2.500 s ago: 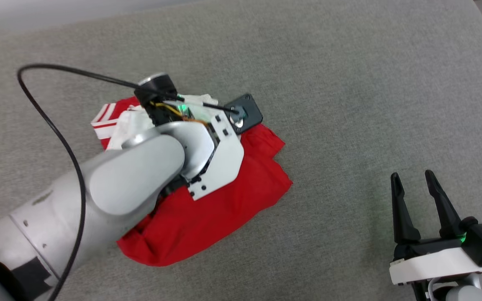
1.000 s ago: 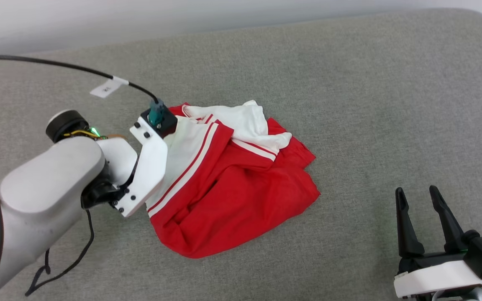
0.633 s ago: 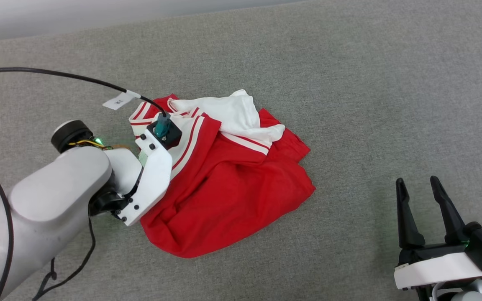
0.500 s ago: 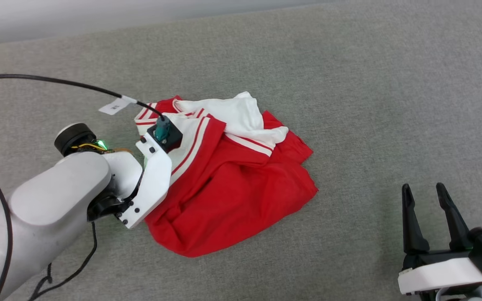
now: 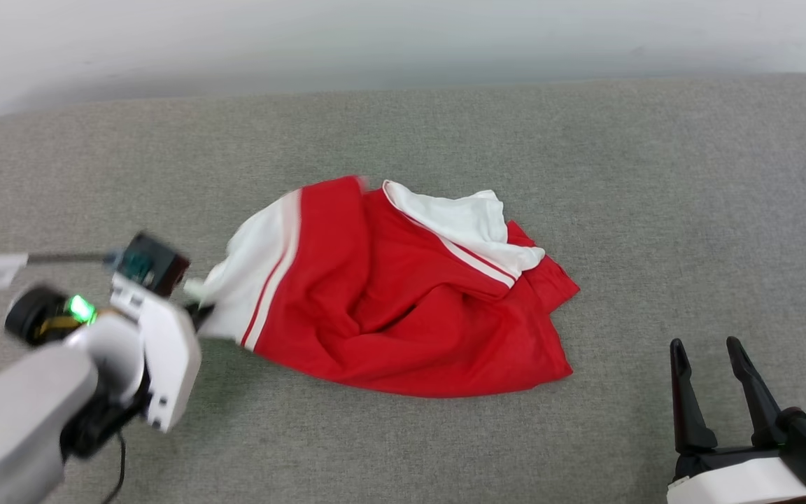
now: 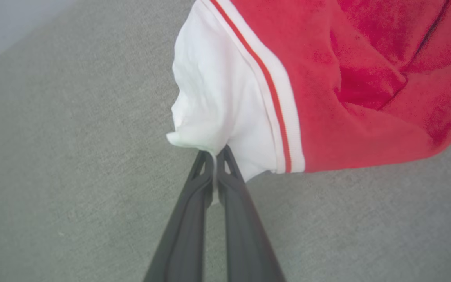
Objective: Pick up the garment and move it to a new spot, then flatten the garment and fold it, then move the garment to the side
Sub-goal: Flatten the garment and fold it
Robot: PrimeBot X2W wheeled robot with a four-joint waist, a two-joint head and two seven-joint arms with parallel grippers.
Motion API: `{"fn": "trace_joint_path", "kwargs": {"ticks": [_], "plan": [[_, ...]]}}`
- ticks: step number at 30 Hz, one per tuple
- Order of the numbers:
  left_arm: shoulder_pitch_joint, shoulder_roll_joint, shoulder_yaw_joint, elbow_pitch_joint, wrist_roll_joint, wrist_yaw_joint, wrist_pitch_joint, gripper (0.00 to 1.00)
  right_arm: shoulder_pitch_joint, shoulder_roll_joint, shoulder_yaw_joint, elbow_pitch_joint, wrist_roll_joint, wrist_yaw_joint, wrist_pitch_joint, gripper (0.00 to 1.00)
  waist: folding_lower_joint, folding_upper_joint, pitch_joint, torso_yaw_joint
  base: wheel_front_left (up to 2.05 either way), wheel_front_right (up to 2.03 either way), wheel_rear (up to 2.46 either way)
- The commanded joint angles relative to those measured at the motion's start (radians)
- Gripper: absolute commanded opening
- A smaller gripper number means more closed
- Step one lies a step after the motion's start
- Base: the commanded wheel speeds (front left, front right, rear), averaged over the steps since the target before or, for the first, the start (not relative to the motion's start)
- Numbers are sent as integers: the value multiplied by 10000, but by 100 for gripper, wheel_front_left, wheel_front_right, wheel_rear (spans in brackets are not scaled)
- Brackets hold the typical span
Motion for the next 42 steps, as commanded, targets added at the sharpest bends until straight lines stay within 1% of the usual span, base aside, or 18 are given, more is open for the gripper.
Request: {"fn": "trace_joint_path", "kwargs": {"ticks": [1,7,15,16,17,19,20,25,26,27,28,30,31,32,35,37,40,42], "plan": [[489,144,55,-81,-210,259,-237,0,104,7,5,-41,-71,-7,-19,100,0,0,-66,59,0,0,0],[2666,435,-28,-166,-1163,978,-1240,0,204,7,4,-61,-177,-7,-19,100,0,0,-137,14,0,0,0],[4337,28,-514,-155,-1889,1228,-1370,0,381,7,22,23,-241,-7,-19,100,0,0,-437,10,0,0,0],[4385,14,-489,-120,-1841,1288,-1520,26,412,7,21,34,-237,-7,-19,100,0,0,-521,19,0,0,0],[4362,30,-401,-99,-1713,1394,-1772,100,445,7,19,46,-231,-7,-19,100,0,0,-623,36,0,0,0],[4324,65,-297,-84,-1609,1512,-2042,100,490,7,19,56,-225,-7,-19,100,0,0,-708,45,0,0,0],[4220,157,-89,-84,-1283,1856,-2679,100,578,7,-11,50,-213,-7,-19,100,0,0,-921,76,0,0,0],[4284,340,320,-551,-514,3036,-4222,100,624,3,-288,-187,-289,-7,-19,100,0,0,-1422,252,0,0,0],[4284,340,320,-551,-514,3036,-4222,100,624,3,-288,-187,-289,-7,-19,100,0,0,-1422,252,0,0,0],[4313,407,409,-698,-349,3363,-4499,100,558,7,-357,-278,-334,-5,-19,100,0,0,-1495,296,0,0,0],[4338,465,611,-1022,-30,4049,-4865,100,307,5,-578,-510,-444,-5,-19,100,0,0,-1572,422,0,0,0],[4330,465,843,-1422,375,4746,-5121,100,-59,8,-722,-825,-758,-5,-19,100,0,0,-1563,533,0,0,0],[4359,412,1024,-1627,523,5071,-5206,100,-275,10,-769,-970,-933,-5,-19,100,0,0,-1535,581,0,0,0],[4359,412,1024,-1627,523,5071,-5206,100,-275,10,-769,-970,-933,-5,-19,100,0,0,-1535,581,0,0,0],[4522,290,1700,-2222,1026,5970,-5333,100,-1147,5,-856,-1363,-1504,-7,-17,100,0,0,-1405,702,0,0,0],[4656,11,2422,-2759,1527,6461,-5355,100,-1882,-7,-745,-1440,-1961,-7,-19,100,0,0,-1269,780,0,0,0],[5237,-387,3336,-3306,2457,6959,-5340,100,-3082,-489,-446,-1209,-2295,-7,-19,100,0,0,-1048,912,0,0,0],[5533,-829,3929,-3596,3014,7093,-5342,100,-3862,-905,-100,-811,-2330,-7,-17,100,0,0,-898,1023,0,0,0]]}}
